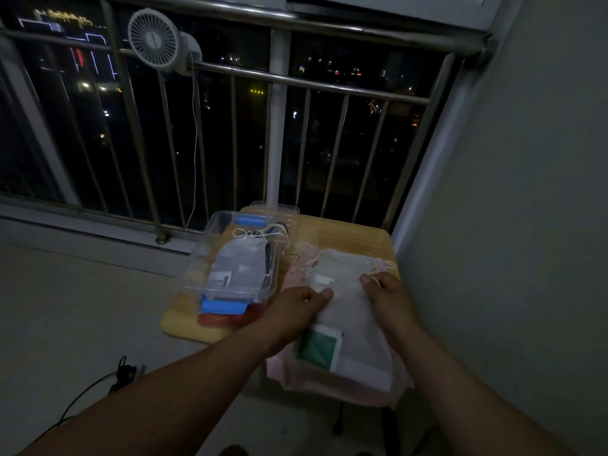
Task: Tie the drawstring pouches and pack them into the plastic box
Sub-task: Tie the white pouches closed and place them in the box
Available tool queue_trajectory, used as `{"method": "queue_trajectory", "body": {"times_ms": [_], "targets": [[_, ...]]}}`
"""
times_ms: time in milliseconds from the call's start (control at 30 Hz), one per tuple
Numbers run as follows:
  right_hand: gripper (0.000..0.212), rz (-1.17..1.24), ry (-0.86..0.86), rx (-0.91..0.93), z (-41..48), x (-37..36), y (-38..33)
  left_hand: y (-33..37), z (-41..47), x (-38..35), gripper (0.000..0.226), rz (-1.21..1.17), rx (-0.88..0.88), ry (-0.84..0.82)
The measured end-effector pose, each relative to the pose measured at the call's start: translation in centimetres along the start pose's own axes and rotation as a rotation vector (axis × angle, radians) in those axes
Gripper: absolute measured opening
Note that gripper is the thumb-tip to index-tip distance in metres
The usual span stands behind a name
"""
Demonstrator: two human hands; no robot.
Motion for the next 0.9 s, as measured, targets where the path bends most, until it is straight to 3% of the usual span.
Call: {"method": "queue_trajectory", "body": {"times_ms": [167,267,400,533,633,733,900], "targets": [[0.022,0.151,0.03,-0.059,0.6,0.7,0.9,1.5,0.3,0.5,0.031,0.126,-0.072,0.05],[0.045,0.306,-0.068,-0.206,0.0,0.0,2.3,3.3,0.8,1.3,0.03,0.206,-0.18,0.155],[0.028,0.537,-0.226,-0.309,-1.3,-2.0,2.4,4.7,1.2,2.9,0.026,0.351,-0.294,0.289],[0.025,0.426,-0.241,-0.257,-0.3,-3.6,0.8,4.3,1.5,6.6,0.028,0.383,-0.325,0.435],[0.015,0.211,-0.272,-0.195,0.9,-6.2,-1.8,3.8,1.0,10.8,0.026,0.374,-0.284,0.597],[0.021,0.075,-0.295,-0.095,2.0,-9.9,-4.8,3.6,-0.1,15.2,0.02,0.386,-0.23,0.692],[0.016,-0.325,-0.213,0.076,4.1,-15.6,-7.8,2.4,-0.6,21.9,0.024,0.665,-0.062,0.756]]}}
Point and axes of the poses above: each hand's wrist, its own z-axis towards the middle knuckle, its own x-axis out of the back of the hand, y = z × x, the point moved 6 cm from there along z, towards the middle knuckle, and after that the axes turned 8 degrees about -y, right-handed, at the moved point
